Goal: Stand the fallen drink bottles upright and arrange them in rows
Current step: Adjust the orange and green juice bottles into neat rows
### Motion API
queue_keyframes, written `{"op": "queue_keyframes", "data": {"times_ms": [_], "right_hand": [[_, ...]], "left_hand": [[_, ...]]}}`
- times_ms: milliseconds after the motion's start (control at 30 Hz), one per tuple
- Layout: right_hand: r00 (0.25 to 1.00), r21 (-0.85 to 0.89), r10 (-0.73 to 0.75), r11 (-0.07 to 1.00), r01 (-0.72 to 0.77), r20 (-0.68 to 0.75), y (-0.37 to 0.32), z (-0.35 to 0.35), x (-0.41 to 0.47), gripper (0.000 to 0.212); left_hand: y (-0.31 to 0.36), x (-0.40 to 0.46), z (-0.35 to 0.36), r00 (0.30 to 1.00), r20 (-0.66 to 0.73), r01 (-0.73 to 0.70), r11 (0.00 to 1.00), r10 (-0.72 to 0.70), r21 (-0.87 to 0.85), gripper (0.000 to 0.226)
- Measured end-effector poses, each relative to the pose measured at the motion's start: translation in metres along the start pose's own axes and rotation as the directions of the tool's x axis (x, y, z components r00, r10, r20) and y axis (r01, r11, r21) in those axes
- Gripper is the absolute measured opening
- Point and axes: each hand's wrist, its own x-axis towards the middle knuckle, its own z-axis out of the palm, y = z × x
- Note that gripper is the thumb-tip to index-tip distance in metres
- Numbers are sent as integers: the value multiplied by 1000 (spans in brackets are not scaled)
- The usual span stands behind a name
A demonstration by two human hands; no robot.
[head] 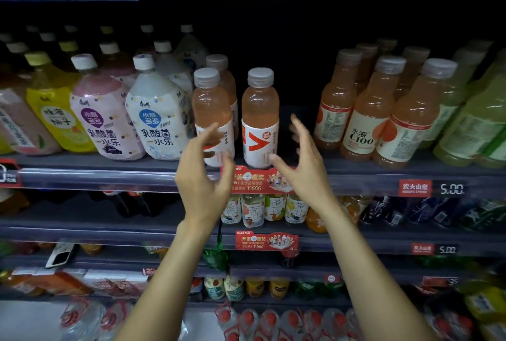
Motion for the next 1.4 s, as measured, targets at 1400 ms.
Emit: {"op": "queue_keyframes", "data": {"times_ms": [1400], "right_hand": [[996, -15, -73, 997, 74, 54, 68, -76, 17, 71]], "left_hand": [[52, 16, 140, 947, 234, 181, 966, -222, 184, 76]]}}
